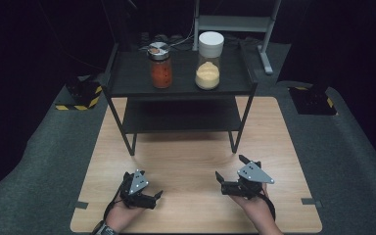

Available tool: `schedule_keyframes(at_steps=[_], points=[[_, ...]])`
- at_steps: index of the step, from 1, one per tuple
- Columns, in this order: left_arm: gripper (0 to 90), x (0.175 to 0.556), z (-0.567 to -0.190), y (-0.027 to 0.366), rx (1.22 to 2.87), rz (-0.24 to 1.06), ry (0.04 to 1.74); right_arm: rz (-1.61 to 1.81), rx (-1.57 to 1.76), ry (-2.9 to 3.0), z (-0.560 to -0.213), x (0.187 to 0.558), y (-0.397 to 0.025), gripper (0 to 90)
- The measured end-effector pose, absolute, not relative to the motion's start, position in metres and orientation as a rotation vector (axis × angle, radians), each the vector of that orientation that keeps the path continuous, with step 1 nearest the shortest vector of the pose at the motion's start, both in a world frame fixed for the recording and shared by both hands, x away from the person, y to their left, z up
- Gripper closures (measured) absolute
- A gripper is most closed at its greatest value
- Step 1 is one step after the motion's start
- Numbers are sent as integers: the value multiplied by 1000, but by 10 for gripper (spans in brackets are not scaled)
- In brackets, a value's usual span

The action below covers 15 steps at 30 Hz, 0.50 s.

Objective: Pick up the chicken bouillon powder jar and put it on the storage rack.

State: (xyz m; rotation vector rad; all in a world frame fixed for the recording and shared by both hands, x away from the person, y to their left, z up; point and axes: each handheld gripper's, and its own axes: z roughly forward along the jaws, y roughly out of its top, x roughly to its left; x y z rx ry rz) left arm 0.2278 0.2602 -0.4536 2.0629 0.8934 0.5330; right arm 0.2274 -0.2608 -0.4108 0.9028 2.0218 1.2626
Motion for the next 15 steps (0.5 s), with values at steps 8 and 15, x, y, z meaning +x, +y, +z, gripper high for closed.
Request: schedule_keyframes(at_steps=[8, 15], points=[[11, 227, -454, 259, 2064, 540, 889, 1200, 950, 2060, -433, 223, -269, 0], [14, 226, -454, 259, 2065, 550, 879, 1175, 994, 2062, -450, 218, -276, 0]])
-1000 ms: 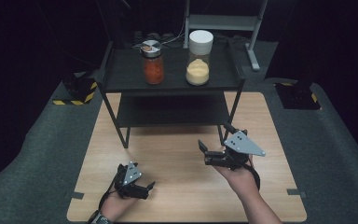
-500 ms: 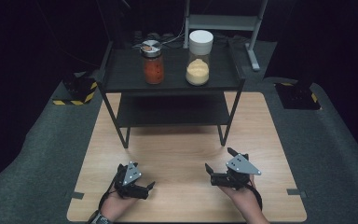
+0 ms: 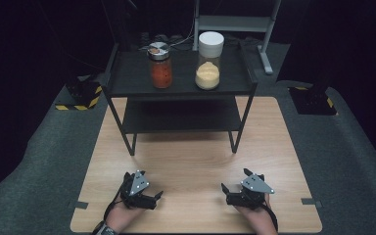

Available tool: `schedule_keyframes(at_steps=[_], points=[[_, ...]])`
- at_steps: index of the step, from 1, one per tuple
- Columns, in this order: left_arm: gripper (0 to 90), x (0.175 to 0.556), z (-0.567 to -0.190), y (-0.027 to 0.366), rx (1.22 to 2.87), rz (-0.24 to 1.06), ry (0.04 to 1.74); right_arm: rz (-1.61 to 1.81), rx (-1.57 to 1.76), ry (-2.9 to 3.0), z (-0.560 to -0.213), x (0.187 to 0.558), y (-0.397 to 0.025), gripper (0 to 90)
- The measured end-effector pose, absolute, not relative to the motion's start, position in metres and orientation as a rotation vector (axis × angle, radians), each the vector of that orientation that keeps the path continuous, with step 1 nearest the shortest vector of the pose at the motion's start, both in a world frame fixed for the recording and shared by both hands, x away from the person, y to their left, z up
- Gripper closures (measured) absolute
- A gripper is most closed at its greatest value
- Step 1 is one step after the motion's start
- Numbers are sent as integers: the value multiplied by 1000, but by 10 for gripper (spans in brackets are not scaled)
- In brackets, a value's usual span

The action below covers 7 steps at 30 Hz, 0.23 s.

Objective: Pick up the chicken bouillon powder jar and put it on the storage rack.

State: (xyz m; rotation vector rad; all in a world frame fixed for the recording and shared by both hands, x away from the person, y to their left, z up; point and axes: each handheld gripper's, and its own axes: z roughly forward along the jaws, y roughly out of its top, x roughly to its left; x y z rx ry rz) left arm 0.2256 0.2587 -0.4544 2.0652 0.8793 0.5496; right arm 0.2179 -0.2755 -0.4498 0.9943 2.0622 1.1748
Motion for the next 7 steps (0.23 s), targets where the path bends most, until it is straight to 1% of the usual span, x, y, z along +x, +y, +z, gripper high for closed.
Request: schedule_keyframes(at_steps=[7], points=[[15, 225, -455, 259, 2062, 553, 878, 1179, 986, 2052, -452, 215, -276, 0]])
